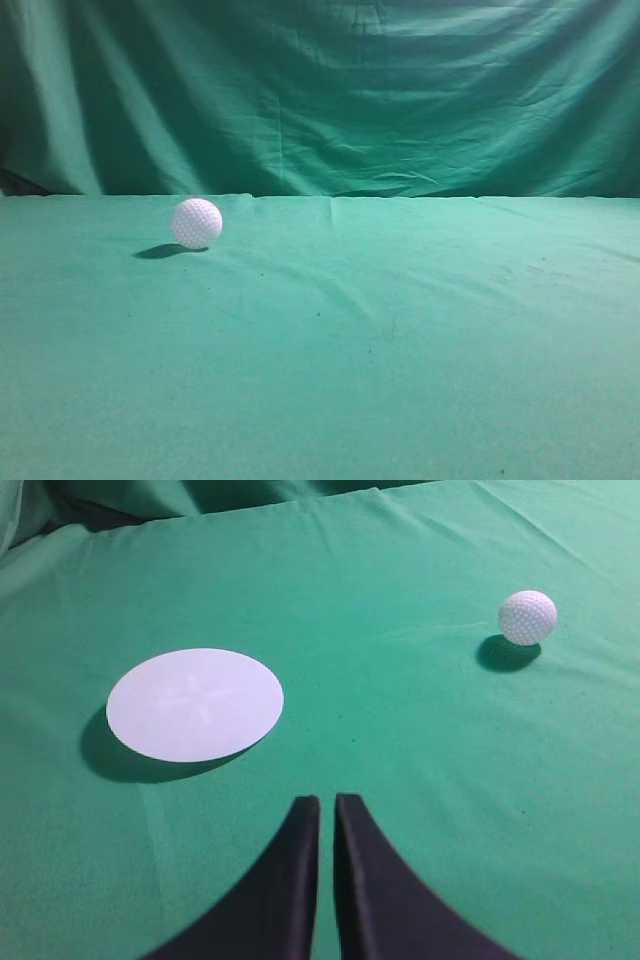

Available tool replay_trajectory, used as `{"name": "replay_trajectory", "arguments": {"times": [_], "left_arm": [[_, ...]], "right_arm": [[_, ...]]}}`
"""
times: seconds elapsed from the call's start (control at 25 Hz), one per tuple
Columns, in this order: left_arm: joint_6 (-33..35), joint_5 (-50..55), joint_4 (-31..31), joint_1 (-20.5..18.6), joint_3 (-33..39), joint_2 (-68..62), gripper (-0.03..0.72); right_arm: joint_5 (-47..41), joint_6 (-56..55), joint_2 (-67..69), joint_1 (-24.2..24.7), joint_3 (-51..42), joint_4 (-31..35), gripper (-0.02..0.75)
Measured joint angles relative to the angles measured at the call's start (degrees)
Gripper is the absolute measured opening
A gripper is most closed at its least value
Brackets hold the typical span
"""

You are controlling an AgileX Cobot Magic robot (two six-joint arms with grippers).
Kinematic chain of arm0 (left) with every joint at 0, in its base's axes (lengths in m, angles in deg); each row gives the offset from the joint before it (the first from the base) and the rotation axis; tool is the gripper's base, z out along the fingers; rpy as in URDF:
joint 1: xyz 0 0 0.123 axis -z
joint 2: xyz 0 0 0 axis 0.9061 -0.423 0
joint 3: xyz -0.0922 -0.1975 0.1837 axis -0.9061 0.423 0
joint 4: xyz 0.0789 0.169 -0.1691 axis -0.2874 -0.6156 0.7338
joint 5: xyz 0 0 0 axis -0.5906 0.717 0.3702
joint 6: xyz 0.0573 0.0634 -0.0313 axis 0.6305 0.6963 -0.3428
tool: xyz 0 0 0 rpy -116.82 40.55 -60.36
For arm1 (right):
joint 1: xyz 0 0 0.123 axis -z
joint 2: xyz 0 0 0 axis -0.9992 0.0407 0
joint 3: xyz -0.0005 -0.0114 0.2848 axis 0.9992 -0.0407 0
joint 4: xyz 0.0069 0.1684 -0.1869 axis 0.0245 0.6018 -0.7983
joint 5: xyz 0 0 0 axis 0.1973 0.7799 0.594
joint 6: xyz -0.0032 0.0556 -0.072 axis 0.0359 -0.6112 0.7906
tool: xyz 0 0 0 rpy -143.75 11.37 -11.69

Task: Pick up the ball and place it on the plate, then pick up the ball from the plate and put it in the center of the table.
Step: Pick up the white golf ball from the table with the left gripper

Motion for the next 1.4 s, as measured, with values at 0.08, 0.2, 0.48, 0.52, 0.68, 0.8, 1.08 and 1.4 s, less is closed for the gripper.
{"name": "replay_trajectory", "arguments": {"times": [0.08, 0.2, 0.48, 0.52, 0.68, 0.8, 1.08, 1.4], "left_arm": [[0.00, 0.00, 0.00, 0.00, 0.00, 0.00, 0.000], [0.00, 0.00, -0.10, 0.00, 0.00, 0.00, 0.000], [0.10, -3.55, 9.04, 0.00, 0.00, 0.00, 0.000], [0.10, -5.87, 10.94, 0.00, 0.00, 0.00, 0.000], [0.32, -13.07, 14.41, 0.00, 0.00, 0.00, 0.000], [0.32, -15.63, 15.28, 0.00, 0.00, 0.00, 0.000], [-5.76, -27.43, 19.38, 0.00, 0.00, 0.00, 0.000], [-6.37, -11.25, 20.09, 0.00, -9.78, -5.18, 0.000]], "right_arm": [[0.00, 0.00, 0.00, 0.00, 0.00, 0.00, 0.063], [0.00, 0.00, 0.00, 0.00, 0.00, 0.00, 0.063], [0.00, 0.00, 0.00, 0.00, 0.00, 0.00, 0.063], [0.00, 0.00, 0.00, 0.00, 0.00, 0.00, 0.063], [0.00, 0.00, 0.00, 0.00, 0.00, 0.00, 0.063], [0.00, 0.00, 0.00, 0.00, 0.00, 0.00, 0.063], [0.00, 0.00, 0.00, 0.00, 0.00, 0.00, 0.063], [0.00, 0.10, 0.00, 0.00, 0.00, 0.00, 0.063]]}}
